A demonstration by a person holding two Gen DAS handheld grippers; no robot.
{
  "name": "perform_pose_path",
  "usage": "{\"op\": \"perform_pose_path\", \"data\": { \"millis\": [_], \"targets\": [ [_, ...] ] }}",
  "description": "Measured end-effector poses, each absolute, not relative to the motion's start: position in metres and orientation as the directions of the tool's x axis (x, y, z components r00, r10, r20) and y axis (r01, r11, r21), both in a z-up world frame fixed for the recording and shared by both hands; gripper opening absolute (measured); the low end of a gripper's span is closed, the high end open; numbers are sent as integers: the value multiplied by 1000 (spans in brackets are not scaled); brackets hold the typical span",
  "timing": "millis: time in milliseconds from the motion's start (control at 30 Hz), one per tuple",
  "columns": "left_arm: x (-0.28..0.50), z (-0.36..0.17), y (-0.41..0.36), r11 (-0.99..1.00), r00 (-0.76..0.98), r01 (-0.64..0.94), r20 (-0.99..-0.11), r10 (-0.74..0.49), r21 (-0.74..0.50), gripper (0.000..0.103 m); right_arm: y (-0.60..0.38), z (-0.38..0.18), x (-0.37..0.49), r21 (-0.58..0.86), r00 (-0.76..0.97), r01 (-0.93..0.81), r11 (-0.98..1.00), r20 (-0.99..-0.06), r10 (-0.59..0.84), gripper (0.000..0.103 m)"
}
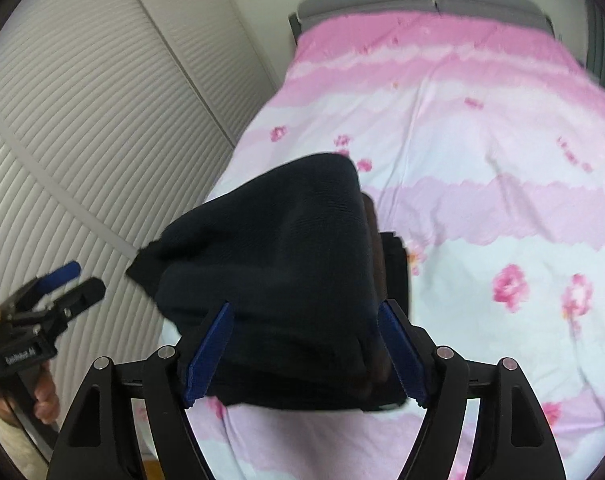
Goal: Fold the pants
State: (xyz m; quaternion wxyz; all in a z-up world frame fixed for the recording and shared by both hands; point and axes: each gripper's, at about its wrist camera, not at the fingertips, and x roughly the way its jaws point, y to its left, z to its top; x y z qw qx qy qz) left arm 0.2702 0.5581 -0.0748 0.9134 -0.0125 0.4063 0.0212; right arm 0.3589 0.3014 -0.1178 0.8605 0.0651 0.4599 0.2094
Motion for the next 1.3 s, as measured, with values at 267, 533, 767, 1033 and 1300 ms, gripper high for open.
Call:
{"op": "perform_pose_path", "data": {
  "millis": [267, 533, 767, 1033, 1300],
  "targets": [
    [203, -30, 494, 998, 764, -41, -645, 4, -42, 103, 245, -54, 277, 204, 619, -288, 936, -706, 345, 89],
    [142, 2, 414, 997, 799, -52, -602, 11, -52, 103, 160, -5, 203, 191, 702, -242, 951, -643, 307, 89],
    [90, 11, 330, 999, 814, -28, -581, 0, -39, 103, 82, 15, 143, 184, 727, -228, 956, -621, 293, 89],
    [40, 11, 249, 999, 822, -24, -570, -7, -47, 103, 8, 20, 81, 113, 752, -231, 966, -610, 251, 89],
    [7, 19, 195, 999, 816, -13, -578, -15, -44, 103, -48, 23, 36, 121, 754, -238, 964, -602, 262, 89]
  ]
}}
